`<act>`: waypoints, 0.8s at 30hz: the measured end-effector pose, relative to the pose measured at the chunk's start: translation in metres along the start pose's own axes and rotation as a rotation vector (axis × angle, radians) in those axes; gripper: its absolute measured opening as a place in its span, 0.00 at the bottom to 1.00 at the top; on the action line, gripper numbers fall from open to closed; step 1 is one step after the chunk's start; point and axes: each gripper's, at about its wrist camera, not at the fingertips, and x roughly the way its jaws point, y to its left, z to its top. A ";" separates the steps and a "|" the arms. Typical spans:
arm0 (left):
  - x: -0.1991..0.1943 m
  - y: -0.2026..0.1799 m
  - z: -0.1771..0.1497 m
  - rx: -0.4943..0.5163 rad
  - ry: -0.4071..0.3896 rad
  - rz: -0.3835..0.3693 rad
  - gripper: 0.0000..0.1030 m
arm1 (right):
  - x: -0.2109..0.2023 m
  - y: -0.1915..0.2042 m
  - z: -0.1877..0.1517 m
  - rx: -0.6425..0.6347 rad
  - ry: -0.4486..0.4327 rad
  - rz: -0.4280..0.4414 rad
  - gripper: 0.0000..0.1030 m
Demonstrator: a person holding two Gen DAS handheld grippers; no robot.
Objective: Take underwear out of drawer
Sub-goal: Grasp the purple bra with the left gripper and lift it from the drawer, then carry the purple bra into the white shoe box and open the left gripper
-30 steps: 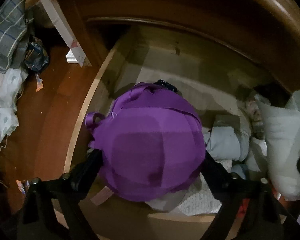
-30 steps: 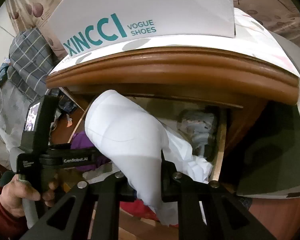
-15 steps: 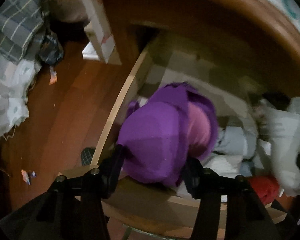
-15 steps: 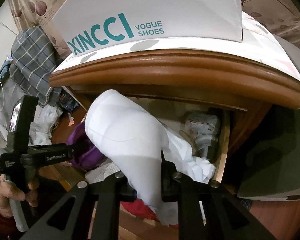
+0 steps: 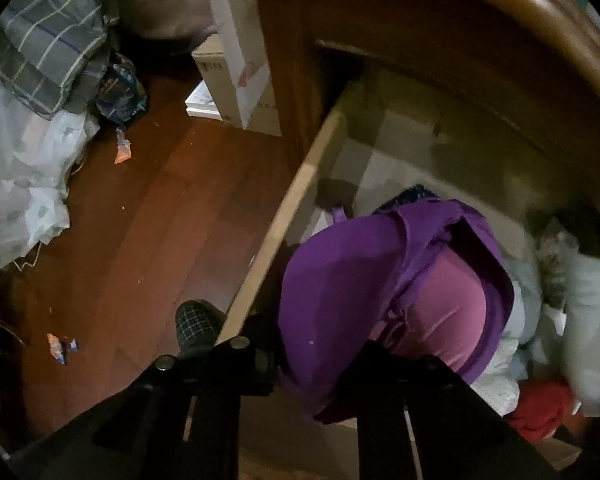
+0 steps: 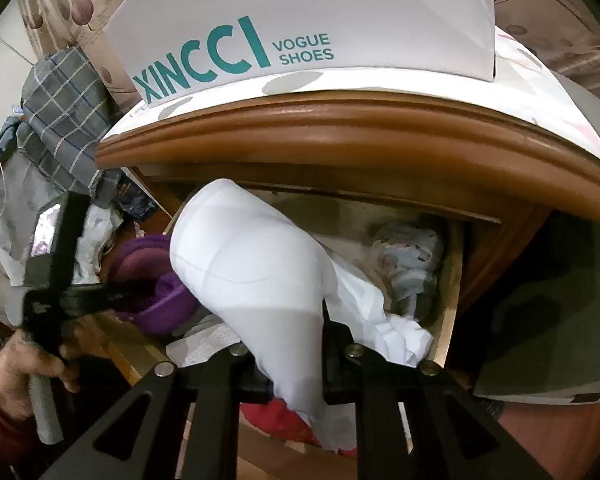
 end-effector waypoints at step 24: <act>-0.147 0.026 0.012 0.040 -0.261 -0.143 0.10 | 0.018 -0.009 -0.005 0.000 0.039 -0.055 0.14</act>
